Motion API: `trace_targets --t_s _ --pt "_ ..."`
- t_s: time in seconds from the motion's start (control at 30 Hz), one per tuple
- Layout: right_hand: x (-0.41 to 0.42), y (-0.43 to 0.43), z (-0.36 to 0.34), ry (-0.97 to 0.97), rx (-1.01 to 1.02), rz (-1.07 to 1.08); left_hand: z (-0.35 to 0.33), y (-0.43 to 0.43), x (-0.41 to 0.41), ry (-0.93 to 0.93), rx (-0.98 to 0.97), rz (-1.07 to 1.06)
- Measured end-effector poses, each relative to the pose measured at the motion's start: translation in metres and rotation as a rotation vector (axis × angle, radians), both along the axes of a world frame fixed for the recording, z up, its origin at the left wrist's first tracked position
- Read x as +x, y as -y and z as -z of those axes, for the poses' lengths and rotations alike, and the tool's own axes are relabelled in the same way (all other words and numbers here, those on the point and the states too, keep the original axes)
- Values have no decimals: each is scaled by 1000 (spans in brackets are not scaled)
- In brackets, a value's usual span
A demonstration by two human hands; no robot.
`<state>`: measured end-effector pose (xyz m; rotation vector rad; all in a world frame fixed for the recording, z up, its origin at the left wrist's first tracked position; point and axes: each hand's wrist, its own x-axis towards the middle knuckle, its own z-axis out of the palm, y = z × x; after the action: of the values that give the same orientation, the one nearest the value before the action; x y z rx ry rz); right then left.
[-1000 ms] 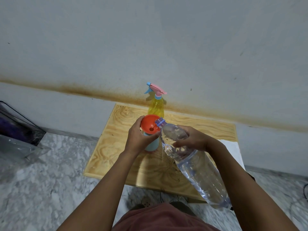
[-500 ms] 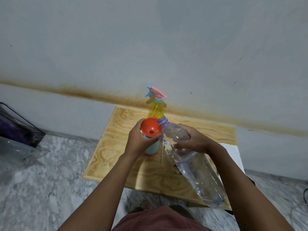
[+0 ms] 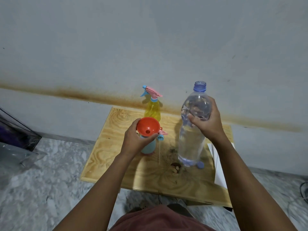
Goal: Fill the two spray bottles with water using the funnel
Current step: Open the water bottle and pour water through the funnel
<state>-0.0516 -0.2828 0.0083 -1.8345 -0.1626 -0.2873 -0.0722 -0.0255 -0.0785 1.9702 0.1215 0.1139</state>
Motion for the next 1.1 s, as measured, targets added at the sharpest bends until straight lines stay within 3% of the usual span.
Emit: trace_targets --t_s 0.27,0.63,1.1 --pt "24 -16 21 -5 166 371 1 0 0 -6 17 11" --pt "36 -8 48 16 149 491 5 -4 -1 -19 44 25" --pt "22 -11 53 -73 115 492 0 -1 -1 3 45 26"
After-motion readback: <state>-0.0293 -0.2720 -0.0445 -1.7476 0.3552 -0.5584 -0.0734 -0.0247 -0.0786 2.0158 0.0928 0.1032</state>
